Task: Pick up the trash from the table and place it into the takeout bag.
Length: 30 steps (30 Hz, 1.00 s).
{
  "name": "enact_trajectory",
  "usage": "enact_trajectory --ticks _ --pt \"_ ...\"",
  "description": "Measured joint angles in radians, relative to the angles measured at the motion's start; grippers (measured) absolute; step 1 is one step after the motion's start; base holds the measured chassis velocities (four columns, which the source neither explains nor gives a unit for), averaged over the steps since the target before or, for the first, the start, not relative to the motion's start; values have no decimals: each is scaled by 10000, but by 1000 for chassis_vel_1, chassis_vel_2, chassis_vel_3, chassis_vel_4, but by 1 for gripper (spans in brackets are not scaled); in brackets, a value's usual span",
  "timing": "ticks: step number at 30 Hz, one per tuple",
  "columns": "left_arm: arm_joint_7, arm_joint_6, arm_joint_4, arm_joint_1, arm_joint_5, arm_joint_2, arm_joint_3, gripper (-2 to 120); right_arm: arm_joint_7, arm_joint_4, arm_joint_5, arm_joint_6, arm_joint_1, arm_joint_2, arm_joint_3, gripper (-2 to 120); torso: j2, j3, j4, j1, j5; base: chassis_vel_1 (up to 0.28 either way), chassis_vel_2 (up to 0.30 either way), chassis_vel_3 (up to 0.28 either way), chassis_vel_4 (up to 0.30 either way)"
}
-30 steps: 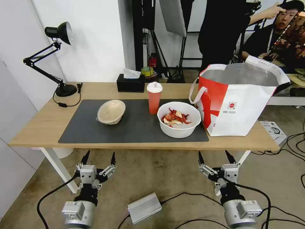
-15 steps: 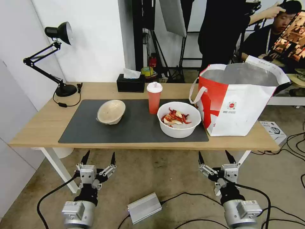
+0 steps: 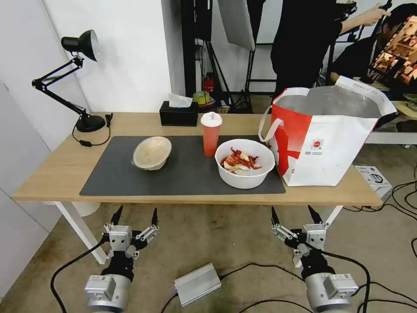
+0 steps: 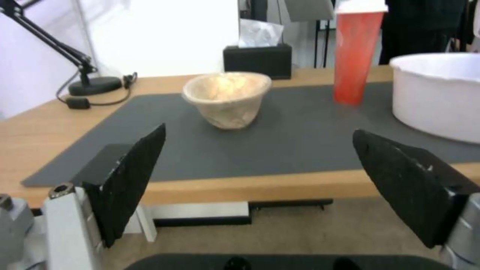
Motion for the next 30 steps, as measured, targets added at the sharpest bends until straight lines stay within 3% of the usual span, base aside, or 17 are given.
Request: enact_trajectory --ticks 1,4,8,30 --pt "0 0 0 0 0 0 0 100 0 0 0 0 0 0 0 100 0 0 0 0 0 0 0 0 0" --pt "-586 98 -1156 307 -400 211 -387 100 354 1117 51 -808 81 89 72 100 0 0 1 1 1 0 0 0 0" --pt "-1009 168 -1708 527 -721 354 -647 100 681 1735 113 -1543 146 170 137 100 3 -1 3 -2 3 0 0 0 0" --pt "-1147 233 -1752 617 -947 370 -488 100 767 1778 415 -1748 180 182 -11 100 1 -1 1 0 1 0 0 0 0"
